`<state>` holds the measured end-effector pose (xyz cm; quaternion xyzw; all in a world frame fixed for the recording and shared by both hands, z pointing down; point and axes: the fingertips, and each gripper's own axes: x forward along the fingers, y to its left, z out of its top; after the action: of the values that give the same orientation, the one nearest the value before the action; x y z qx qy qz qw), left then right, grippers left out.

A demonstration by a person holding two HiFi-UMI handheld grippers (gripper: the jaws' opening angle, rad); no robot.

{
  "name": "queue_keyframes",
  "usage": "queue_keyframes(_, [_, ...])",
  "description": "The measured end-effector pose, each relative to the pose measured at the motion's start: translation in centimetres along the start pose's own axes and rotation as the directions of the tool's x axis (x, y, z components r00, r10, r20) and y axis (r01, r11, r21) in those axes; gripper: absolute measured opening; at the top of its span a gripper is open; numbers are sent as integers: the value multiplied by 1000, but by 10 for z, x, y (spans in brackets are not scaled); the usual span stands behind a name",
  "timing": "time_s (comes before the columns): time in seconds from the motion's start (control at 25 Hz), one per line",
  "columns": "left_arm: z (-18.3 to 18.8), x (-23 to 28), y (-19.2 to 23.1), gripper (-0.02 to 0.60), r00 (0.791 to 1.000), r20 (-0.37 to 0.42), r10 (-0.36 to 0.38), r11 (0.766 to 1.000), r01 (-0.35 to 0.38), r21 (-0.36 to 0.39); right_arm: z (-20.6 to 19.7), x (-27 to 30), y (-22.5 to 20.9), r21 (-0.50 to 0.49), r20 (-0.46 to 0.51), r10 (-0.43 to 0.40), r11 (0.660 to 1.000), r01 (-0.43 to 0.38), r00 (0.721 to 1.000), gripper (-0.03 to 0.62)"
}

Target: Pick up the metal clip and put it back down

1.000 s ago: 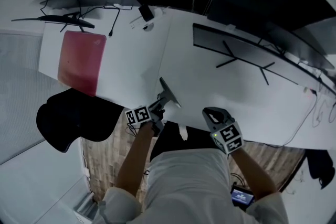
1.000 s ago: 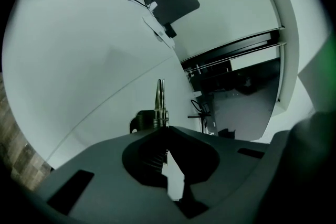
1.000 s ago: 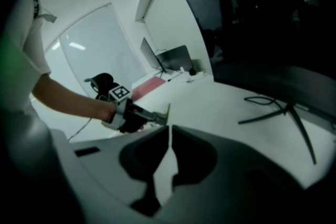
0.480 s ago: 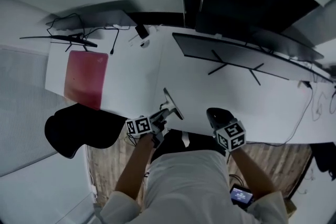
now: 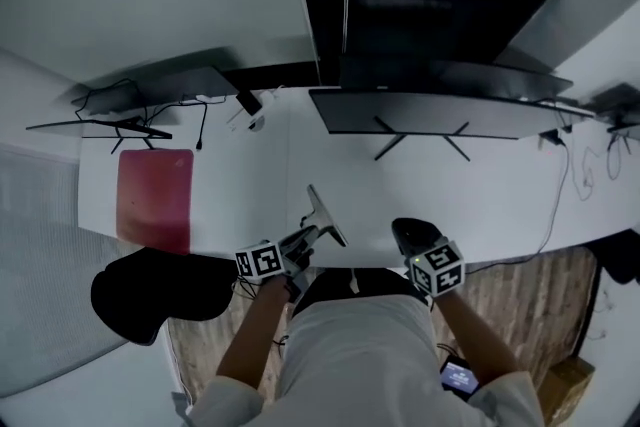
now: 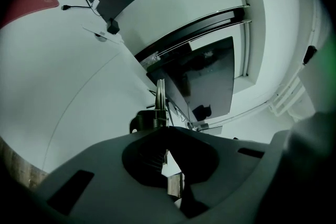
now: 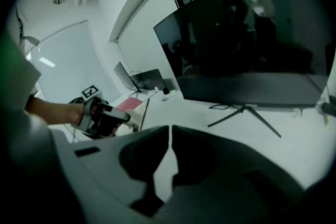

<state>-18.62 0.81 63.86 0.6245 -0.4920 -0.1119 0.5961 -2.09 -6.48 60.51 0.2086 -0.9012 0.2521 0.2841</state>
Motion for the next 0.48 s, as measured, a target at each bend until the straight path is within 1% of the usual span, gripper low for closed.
queue_keyframes(0.08, [3,-2,-5,32,1000,-16,-21,1000,22,12,1,-7,1,5,14,-35,999,35,999,37])
queue_keyframes(0.24, [2,-2,-9,32,997,-45,-67,998,68,12,1,-23,-1,20,38,-102,995,101,994,37])
queue_keyframes(0.48, [10,-2,-19,32,991,-89,-99,992,106,70,-5,-44,2,49,75,-186,982,183,980,37])
